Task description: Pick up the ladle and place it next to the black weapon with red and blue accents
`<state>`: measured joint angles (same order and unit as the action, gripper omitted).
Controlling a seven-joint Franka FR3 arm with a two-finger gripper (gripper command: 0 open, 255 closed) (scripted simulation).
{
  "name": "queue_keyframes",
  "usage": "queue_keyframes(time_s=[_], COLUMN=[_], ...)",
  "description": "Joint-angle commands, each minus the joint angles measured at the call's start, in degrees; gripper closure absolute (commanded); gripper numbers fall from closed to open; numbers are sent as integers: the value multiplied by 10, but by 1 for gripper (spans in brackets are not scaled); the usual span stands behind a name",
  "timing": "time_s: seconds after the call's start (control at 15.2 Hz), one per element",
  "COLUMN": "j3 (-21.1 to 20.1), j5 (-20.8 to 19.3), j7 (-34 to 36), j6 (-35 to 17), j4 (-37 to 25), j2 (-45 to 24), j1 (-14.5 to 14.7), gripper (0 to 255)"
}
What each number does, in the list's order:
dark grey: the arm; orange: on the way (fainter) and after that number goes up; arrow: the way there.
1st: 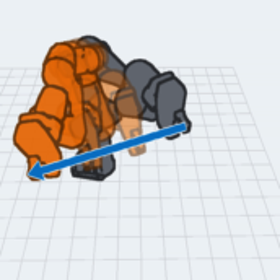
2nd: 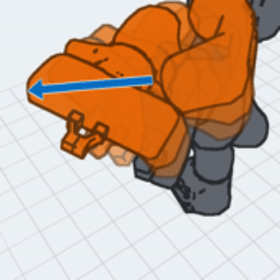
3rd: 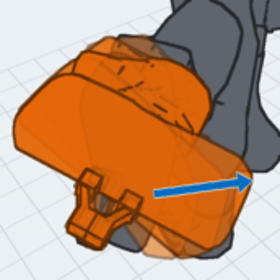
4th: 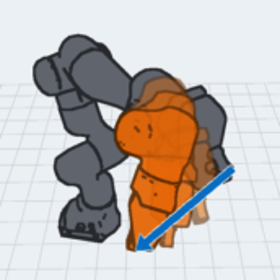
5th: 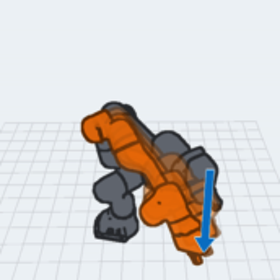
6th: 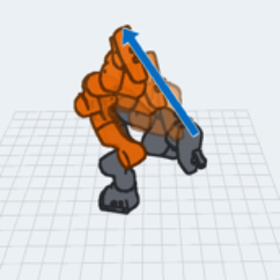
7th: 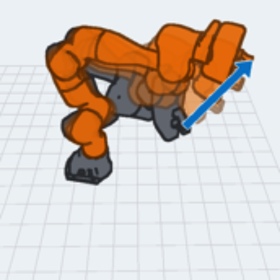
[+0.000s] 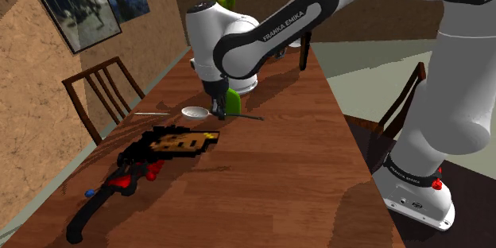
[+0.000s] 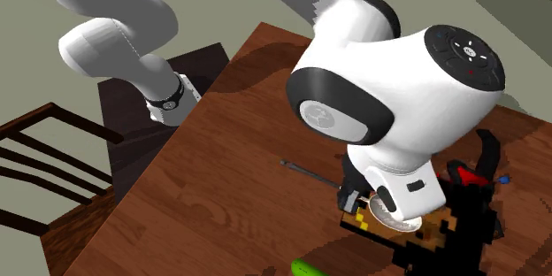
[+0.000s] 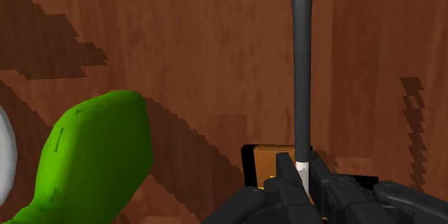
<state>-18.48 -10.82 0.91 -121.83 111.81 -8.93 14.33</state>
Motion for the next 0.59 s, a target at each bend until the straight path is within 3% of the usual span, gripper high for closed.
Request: queue_keyframes(time_s=[0.0,0.53], j3=[2,20], j5=[-15,-56], j7=[6,-5], j6=[18,125], j4=[-62,-367], j2=[-47,-251], j1=[6,44], gripper=[255,255])
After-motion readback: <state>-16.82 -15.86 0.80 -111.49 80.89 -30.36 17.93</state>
